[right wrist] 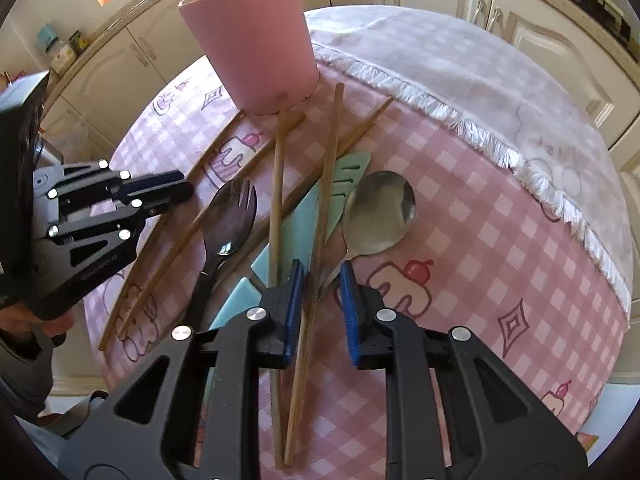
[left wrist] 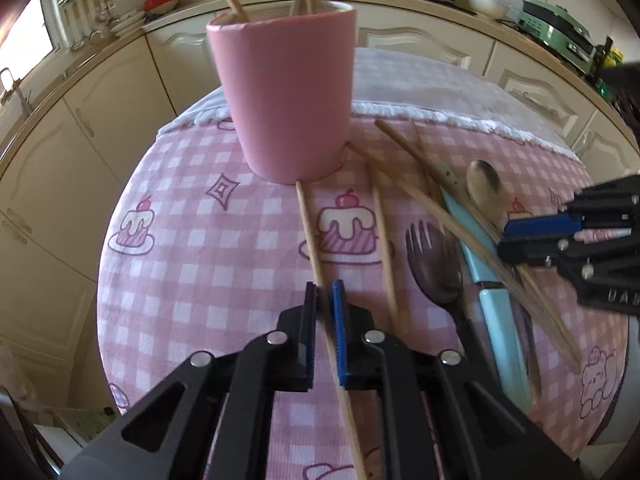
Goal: Organize utensils
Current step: 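Close the right tool on one wooden chopstick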
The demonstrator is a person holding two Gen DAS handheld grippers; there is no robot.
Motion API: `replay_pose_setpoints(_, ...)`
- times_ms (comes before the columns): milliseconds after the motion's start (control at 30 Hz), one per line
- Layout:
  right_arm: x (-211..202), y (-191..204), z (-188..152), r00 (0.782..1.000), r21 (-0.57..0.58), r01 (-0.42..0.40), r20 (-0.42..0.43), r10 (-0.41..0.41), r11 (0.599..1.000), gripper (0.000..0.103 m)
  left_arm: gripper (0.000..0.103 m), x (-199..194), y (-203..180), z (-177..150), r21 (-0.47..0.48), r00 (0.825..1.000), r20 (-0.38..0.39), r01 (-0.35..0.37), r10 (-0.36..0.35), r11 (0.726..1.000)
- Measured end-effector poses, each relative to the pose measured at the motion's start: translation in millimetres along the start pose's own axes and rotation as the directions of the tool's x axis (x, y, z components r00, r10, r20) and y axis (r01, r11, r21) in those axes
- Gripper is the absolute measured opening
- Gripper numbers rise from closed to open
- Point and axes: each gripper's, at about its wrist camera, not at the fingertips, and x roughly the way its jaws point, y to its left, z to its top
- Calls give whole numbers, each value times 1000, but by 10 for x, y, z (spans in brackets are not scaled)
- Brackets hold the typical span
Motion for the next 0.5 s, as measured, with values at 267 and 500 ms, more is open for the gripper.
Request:
replay_pose_setpoints(267,56,-40,29,998,-33,55,-23,-56,998,10,8,15,7,26,11,1000,-4,10,-10,1000)
replay_pose_setpoints(500,9,-134,-59,997,-22,69,-29,-70,997,11,9,10,61,-4,-1,1000,-2,10,-10,1000)
